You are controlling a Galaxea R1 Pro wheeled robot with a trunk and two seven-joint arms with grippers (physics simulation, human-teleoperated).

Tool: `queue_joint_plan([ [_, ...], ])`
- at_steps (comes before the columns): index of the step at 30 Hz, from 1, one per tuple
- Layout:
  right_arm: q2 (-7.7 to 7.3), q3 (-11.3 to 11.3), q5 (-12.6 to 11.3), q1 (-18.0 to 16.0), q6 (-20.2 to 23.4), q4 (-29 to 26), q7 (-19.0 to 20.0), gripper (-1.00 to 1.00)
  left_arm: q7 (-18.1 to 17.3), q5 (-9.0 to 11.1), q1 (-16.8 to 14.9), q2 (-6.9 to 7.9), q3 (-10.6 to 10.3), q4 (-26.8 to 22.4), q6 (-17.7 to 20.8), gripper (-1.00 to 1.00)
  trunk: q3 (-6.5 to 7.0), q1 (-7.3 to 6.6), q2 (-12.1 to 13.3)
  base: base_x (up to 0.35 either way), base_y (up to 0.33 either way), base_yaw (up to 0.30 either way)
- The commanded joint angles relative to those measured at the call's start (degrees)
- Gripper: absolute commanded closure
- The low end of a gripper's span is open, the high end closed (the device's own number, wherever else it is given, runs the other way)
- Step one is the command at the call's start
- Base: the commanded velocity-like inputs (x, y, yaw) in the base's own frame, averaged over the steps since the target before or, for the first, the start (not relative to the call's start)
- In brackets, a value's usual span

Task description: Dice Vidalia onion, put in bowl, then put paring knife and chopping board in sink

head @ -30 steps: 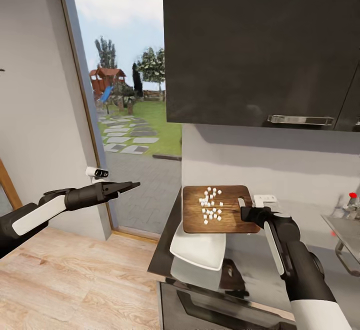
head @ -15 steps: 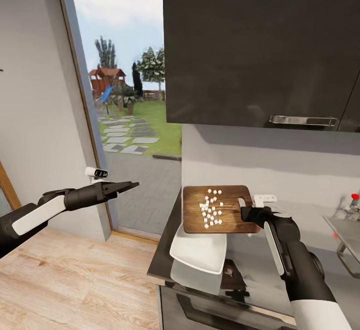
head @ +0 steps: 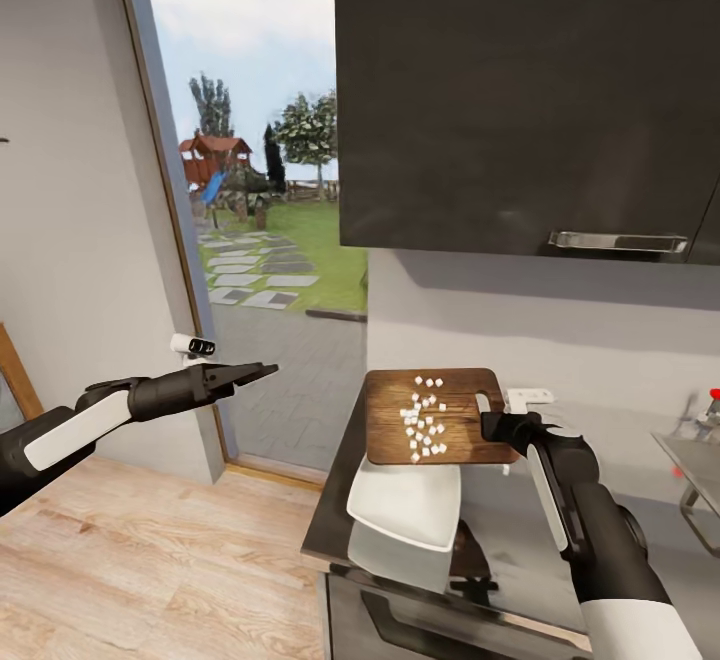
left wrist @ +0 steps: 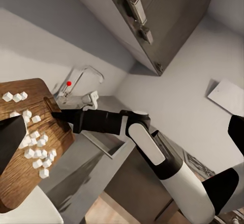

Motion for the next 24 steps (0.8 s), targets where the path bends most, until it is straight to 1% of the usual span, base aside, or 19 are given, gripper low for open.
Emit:
queue_joint_plan([
  [1,0.01,-0.1,0.3,0.0,0.3,-0.1,0.6,1.0,-0.1,0.6,-0.1,0.05,-0.3,0.0,0.4,-1.0,-0.03,0.03,-0.1,0.012,0.006,0.0],
  [8,0.01,-0.1,0.2,0.0,0.3,0.0,0.6,1.0,-0.1,0.5,-0.1,-0.02,-0.3,0.0,0.4,-1.0,-0.03,0.03,-0.1,0.134,0.002,0.0],
  [19,0.01,-0.1,0.5,0.0,0.3,0.0,0.6,1.0,-0.1,0.5,-0.1,0.02,-0.3,0.0,0.5,-1.0,-0.03,0.03,-0.1,0.014,0.001,0.0],
  [24,0.01,-0.1,0.5,0.0,0.3,0.0,0.6,1.0,-0.1,0.6,-0.1,-0.03,-0.3,0.0,0.4,-1.0,-0.03,0.03,-0.1,0.131,0.025,0.0],
])
